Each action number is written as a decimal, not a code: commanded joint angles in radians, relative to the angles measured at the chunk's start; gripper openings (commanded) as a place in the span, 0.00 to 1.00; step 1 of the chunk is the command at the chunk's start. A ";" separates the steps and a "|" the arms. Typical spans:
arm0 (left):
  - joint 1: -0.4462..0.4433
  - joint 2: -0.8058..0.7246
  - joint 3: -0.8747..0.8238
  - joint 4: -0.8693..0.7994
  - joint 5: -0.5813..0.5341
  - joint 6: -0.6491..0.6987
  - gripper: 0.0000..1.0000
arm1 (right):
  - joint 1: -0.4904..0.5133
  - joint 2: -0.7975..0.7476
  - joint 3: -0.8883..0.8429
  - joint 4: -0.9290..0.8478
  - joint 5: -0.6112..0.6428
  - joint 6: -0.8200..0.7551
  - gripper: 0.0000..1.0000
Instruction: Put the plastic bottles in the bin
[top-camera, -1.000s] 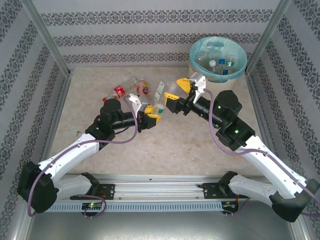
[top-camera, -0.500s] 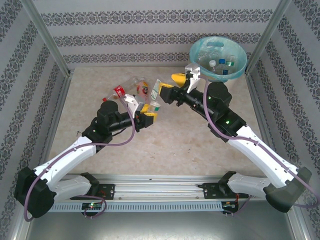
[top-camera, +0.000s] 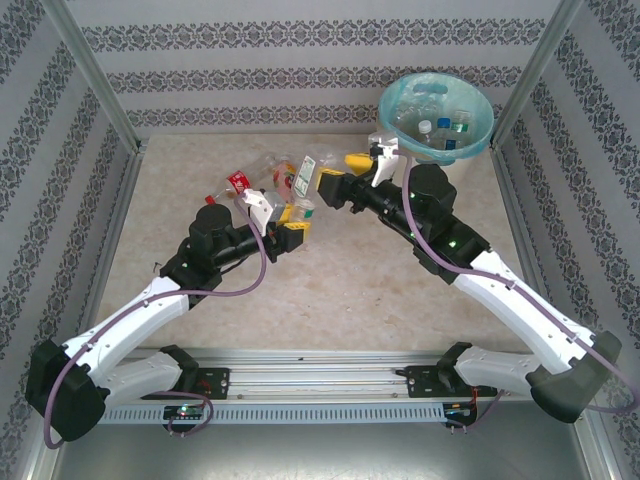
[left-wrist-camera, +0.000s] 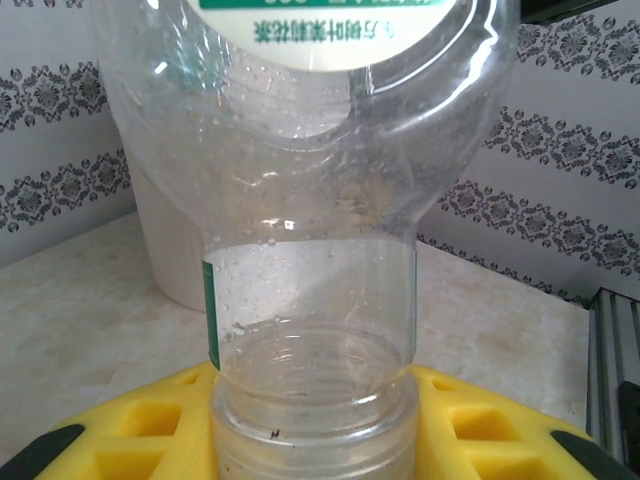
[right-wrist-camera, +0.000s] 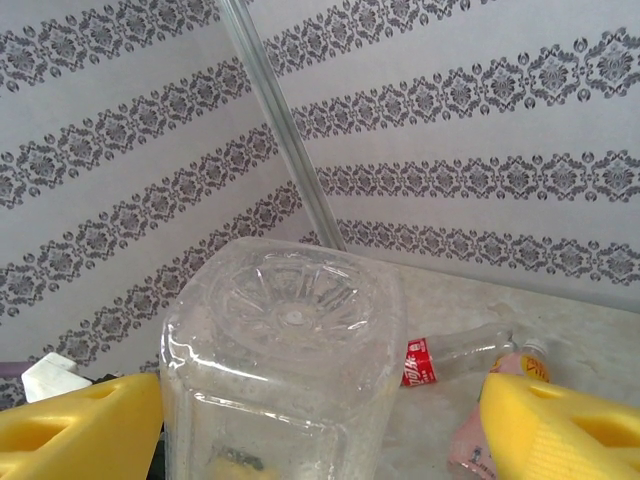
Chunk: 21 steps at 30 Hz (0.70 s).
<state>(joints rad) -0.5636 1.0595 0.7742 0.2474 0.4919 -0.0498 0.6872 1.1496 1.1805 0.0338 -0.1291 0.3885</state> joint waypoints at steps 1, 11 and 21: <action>-0.015 -0.001 0.005 0.045 -0.014 0.038 0.30 | 0.024 0.032 0.036 0.010 -0.023 0.041 0.82; -0.035 -0.008 0.041 -0.056 -0.039 0.103 0.30 | 0.027 0.104 0.100 -0.006 -0.056 0.062 0.69; -0.035 -0.032 0.010 0.034 -0.136 0.024 0.81 | -0.001 0.068 0.121 -0.036 -0.038 -0.003 0.43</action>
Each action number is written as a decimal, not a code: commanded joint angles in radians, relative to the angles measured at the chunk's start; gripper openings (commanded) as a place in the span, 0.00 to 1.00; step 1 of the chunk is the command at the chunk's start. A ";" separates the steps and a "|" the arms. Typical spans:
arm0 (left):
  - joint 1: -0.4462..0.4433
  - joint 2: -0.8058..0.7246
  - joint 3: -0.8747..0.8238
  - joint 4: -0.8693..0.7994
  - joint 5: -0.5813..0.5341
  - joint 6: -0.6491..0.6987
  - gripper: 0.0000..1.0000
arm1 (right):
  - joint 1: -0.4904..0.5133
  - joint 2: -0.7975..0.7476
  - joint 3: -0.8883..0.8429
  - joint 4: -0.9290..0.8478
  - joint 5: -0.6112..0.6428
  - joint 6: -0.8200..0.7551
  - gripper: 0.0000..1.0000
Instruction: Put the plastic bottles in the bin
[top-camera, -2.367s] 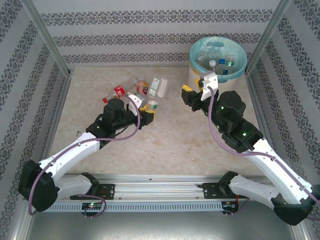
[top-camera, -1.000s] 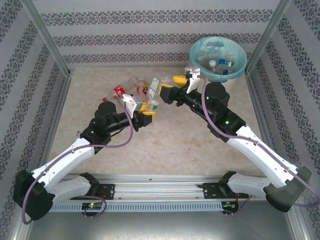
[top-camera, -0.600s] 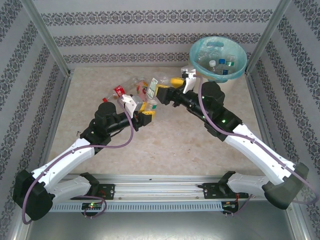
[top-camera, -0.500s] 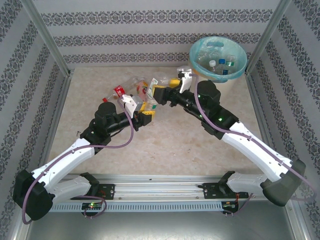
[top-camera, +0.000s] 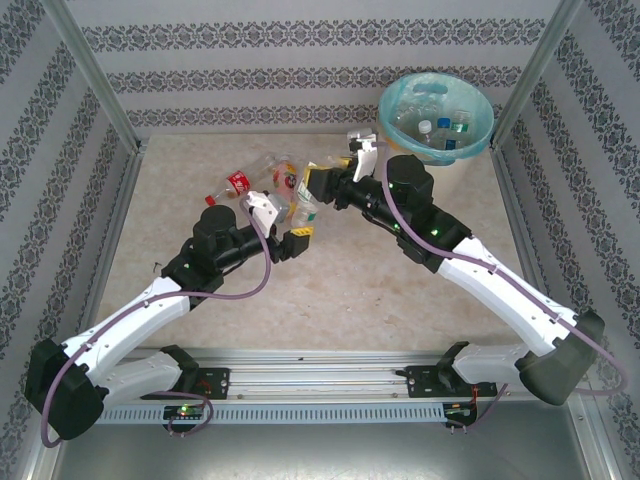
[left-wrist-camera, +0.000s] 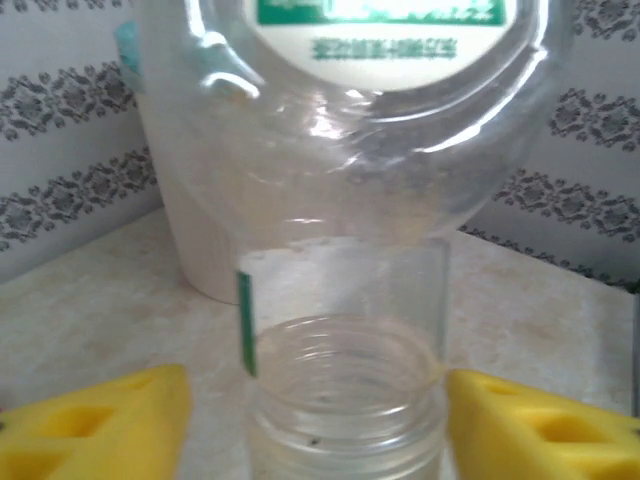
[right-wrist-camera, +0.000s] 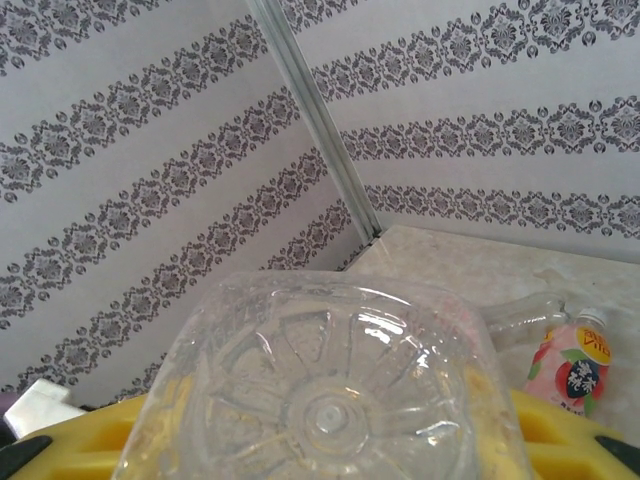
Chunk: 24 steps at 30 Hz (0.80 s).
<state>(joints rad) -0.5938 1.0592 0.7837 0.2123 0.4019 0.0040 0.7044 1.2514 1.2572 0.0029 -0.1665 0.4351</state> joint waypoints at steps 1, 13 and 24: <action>-0.004 -0.041 -0.013 0.093 -0.065 -0.043 0.87 | -0.028 -0.040 0.053 -0.016 0.007 -0.074 0.43; -0.003 -0.091 -0.050 0.103 -0.234 -0.080 0.98 | -0.318 0.022 0.285 -0.108 0.176 -0.394 0.42; -0.003 -0.061 -0.028 -0.040 -0.370 -0.167 0.98 | -0.502 0.227 0.444 -0.161 0.187 -0.395 0.42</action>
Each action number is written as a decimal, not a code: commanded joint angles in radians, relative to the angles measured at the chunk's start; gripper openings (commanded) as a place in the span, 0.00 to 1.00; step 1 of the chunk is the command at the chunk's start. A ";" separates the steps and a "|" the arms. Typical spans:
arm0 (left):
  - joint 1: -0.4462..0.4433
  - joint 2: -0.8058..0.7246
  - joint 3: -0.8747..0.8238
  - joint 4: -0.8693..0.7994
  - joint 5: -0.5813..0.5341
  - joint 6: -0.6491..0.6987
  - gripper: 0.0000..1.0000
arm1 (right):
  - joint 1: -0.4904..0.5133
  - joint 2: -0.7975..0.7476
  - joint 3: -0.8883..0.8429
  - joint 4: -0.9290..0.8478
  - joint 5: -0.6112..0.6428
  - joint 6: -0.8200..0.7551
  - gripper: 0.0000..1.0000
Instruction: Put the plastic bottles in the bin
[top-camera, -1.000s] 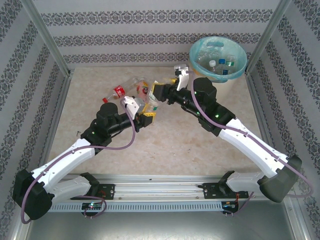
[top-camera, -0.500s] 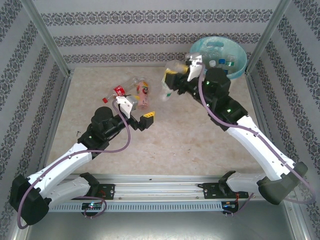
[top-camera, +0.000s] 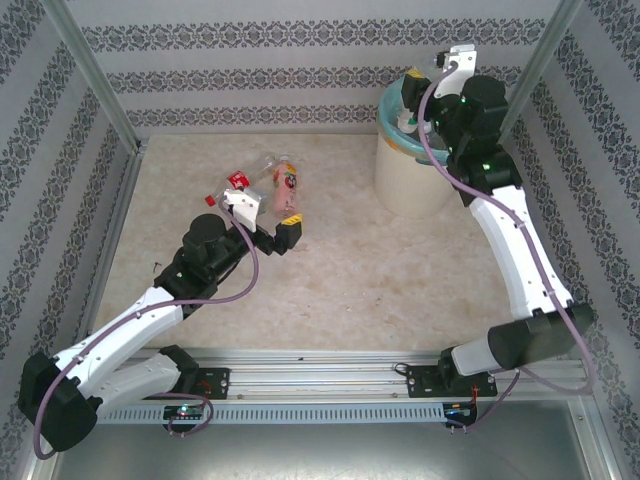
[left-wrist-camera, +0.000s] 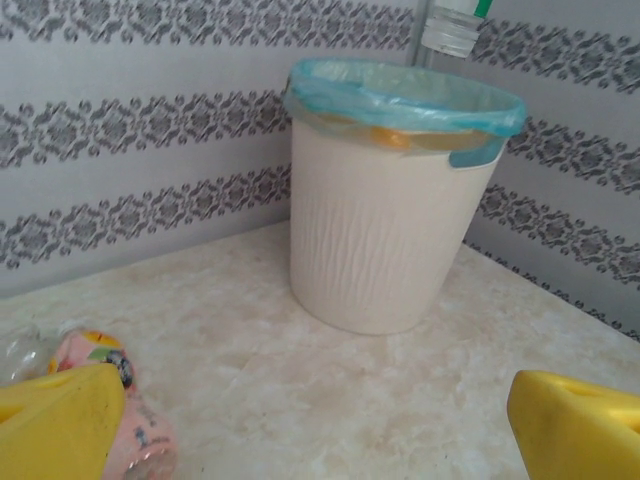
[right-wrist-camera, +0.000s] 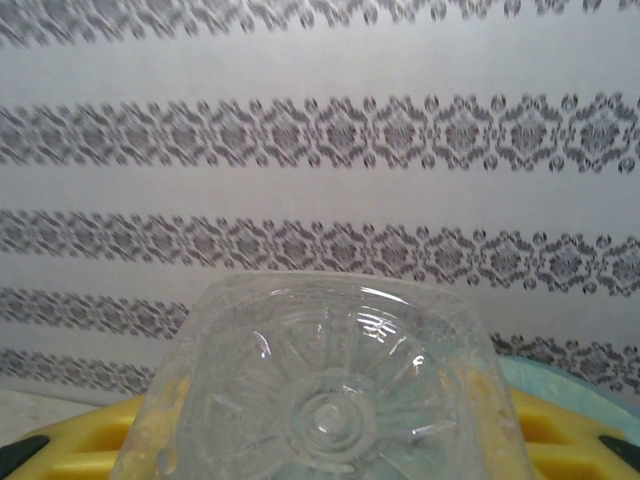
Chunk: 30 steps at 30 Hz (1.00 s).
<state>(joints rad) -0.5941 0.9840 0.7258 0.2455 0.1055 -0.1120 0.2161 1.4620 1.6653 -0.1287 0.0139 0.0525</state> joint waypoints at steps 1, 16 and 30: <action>-0.003 0.029 0.045 -0.113 -0.104 -0.066 0.98 | -0.019 0.018 0.023 -0.018 0.009 -0.013 0.42; -0.001 0.139 0.100 -0.224 -0.205 -0.111 0.98 | -0.085 0.131 0.026 -0.062 -0.003 -0.045 0.43; 0.001 0.127 0.084 -0.247 -0.211 -0.126 0.98 | -0.134 0.130 -0.139 -0.061 0.003 -0.052 0.51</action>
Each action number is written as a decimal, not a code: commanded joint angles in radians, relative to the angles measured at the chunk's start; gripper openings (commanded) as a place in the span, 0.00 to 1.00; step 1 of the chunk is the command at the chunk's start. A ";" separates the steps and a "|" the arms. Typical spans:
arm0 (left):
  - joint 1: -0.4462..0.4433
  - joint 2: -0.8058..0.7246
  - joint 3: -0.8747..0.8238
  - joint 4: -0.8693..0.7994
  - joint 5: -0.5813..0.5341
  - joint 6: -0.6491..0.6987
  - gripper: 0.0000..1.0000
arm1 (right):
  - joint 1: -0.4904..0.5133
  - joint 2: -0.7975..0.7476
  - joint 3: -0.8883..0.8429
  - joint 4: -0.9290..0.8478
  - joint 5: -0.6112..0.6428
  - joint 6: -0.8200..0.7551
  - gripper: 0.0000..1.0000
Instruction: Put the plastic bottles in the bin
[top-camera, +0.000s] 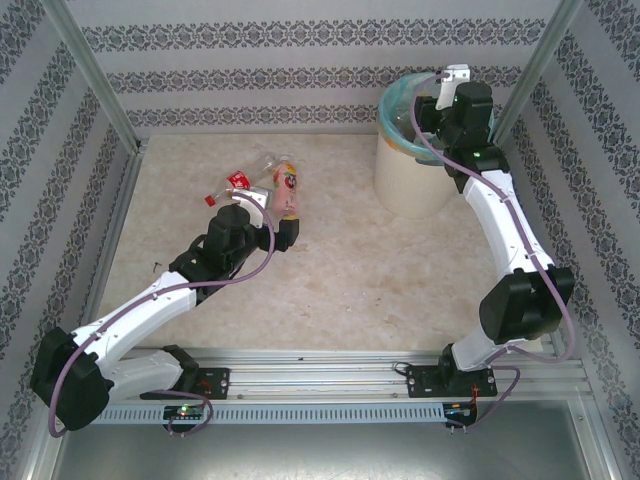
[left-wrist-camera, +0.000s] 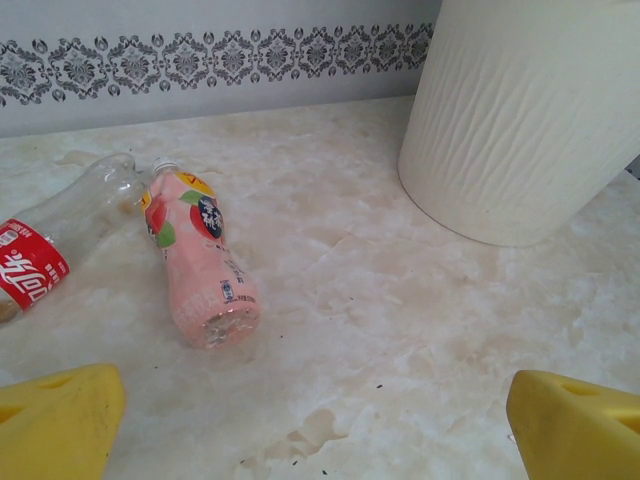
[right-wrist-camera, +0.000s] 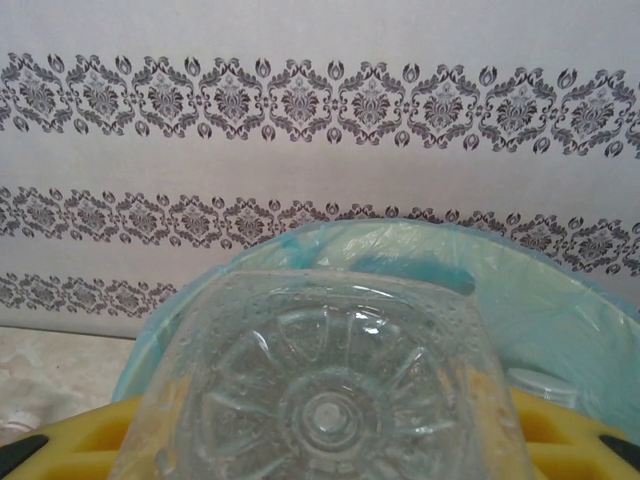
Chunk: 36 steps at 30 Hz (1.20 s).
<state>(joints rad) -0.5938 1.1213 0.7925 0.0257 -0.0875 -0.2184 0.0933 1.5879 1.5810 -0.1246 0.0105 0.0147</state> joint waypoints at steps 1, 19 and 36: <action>0.000 -0.009 0.019 -0.029 -0.017 -0.024 0.98 | -0.013 0.005 -0.071 -0.062 0.002 -0.014 0.51; 0.000 0.007 0.016 -0.023 -0.014 -0.057 0.98 | -0.090 0.030 -0.045 -0.112 -0.074 -0.012 0.51; 0.000 -0.013 0.014 -0.033 -0.026 -0.038 0.98 | -0.020 0.002 0.173 -0.172 0.007 -0.030 0.62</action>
<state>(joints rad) -0.5938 1.1282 0.7925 0.0059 -0.0948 -0.2558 0.0643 1.5997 1.7123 -0.2741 -0.0113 -0.0025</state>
